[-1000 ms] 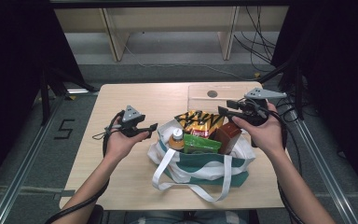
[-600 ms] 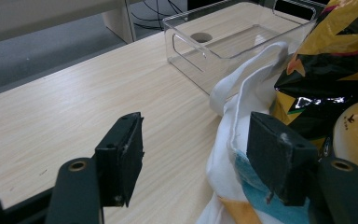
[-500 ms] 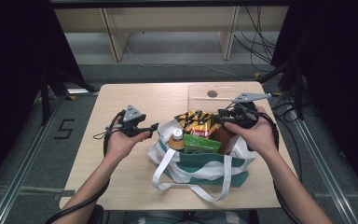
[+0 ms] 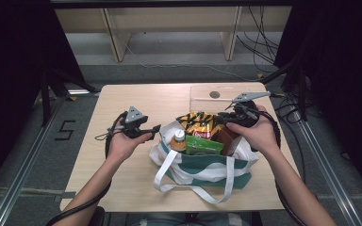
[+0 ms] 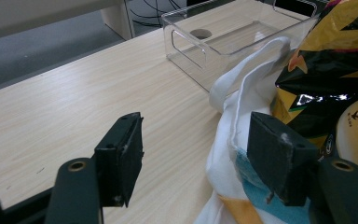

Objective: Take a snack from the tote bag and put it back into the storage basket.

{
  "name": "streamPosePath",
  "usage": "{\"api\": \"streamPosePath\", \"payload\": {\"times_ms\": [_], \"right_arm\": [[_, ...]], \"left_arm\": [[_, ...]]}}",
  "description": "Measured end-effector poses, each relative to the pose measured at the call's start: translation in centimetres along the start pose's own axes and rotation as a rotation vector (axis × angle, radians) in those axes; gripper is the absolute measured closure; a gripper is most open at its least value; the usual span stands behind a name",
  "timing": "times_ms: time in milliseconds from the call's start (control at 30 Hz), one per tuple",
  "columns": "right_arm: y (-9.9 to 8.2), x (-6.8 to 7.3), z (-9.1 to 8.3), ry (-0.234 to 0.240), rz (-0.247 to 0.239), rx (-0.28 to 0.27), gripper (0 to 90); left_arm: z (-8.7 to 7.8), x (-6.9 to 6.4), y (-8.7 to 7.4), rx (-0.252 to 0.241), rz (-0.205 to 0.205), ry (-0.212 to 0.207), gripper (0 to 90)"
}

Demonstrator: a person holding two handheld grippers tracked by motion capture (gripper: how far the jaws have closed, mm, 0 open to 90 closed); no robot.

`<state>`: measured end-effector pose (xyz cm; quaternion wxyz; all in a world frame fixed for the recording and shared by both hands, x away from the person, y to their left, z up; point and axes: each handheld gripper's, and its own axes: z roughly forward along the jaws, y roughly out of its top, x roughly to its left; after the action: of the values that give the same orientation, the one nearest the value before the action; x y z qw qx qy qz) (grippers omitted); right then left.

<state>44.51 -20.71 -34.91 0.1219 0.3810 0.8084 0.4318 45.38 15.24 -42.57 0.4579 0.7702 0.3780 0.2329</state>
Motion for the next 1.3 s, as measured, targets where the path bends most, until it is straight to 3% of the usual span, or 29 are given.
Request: {"api": "streamPosePath", "payload": {"times_ms": [67, 100, 167, 233, 300, 367, 400, 433, 467, 500, 667, 733, 900, 933, 967, 1100, 1300], "right_arm": [[0.1, -0.1, 0.0, -0.003, -0.016, 0.002, 77.1], [0.1, 0.0, 0.0, 0.001, 0.009, 0.023, 79.0], [0.1, 0.1, 0.2, -0.007, 0.009, 0.022, 83.3], [0.3, 0.0, 0.0, 0.002, 0.004, 0.059, 86.1], [0.3, -0.2, 0.1, -0.003, -0.025, 0.058, 87.4], [0.3, 0.0, 0.2, -0.005, -0.006, 0.057, 88.5], [0.4, -0.1, 0.0, -0.007, -0.011, 0.095, 89.3], [0.4, 0.0, 0.1, -0.005, -0.020, 0.082, 89.6], [0.4, 0.0, 0.1, -0.005, -0.020, 0.082, 89.6], [0.4, 0.1, 0.1, -0.038, -0.037, 0.069, 89.9], [0.4, 0.2, 0.1, -0.039, -0.055, 0.066, 90.0], [0.2, 0.3, 0.3, -0.047, -0.051, 0.030, 90.0], [0.3, 0.5, 0.0, -0.052, -0.092, 0.044, 90.0], [0.2, 0.7, 0.1, -0.062, -0.108, 0.012, 90.0], [0.2, 0.9, 0.0, -0.054, -0.088, 0.032, 90.0], [0.3, 0.9, -0.1, -0.060, -0.107, 0.014, 90.0], [0.5, 1.4, -0.5, -0.083, -0.128, -0.042, 90.0]], "left_arm": [[0.0, 0.0, 0.0, -0.001, 0.000, -0.001, 35.6], [0.0, 0.0, 0.0, -0.001, -0.001, -0.003, 35.6], [0.1, 0.0, 0.0, 0.000, -0.004, -0.002, 35.6], [0.1, 0.0, 0.0, 0.003, -0.002, -0.004, 35.6], [0.1, 0.0, -0.1, 0.005, 0.000, -0.004, 35.6], [0.1, 0.0, 0.0, 0.004, 0.000, -0.004, 35.6], [0.0, 0.1, 0.0, 0.017, 0.016, -0.005, 35.6], [0.1, -0.1, 0.0, 0.001, -0.001, -0.004, 35.6], [0.1, -0.1, 0.0, 0.001, -0.001, -0.004, 35.6], [0.1, -0.1, 0.0, 0.001, 0.001, -0.005, 35.6], [0.1, 0.0, 0.0, 0.012, 0.009, -0.004, 35.6], [0.1, 0.0, 0.0, 0.004, -0.001, -0.005, 35.6], [0.1, 0.0, 0.0, 0.004, -0.001, -0.003, 35.7], [0.1, 0.0, 0.0, 0.004, -0.003, -0.005, 35.7], [0.1, 0.0, 0.0, 0.003, -0.005, -0.008, 35.7], [0.1, -0.1, 0.0, 0.001, -0.005, -0.009, 35.6], [0.1, 0.0, 0.0, 0.004, -0.004, -0.009, 35.6]]}}
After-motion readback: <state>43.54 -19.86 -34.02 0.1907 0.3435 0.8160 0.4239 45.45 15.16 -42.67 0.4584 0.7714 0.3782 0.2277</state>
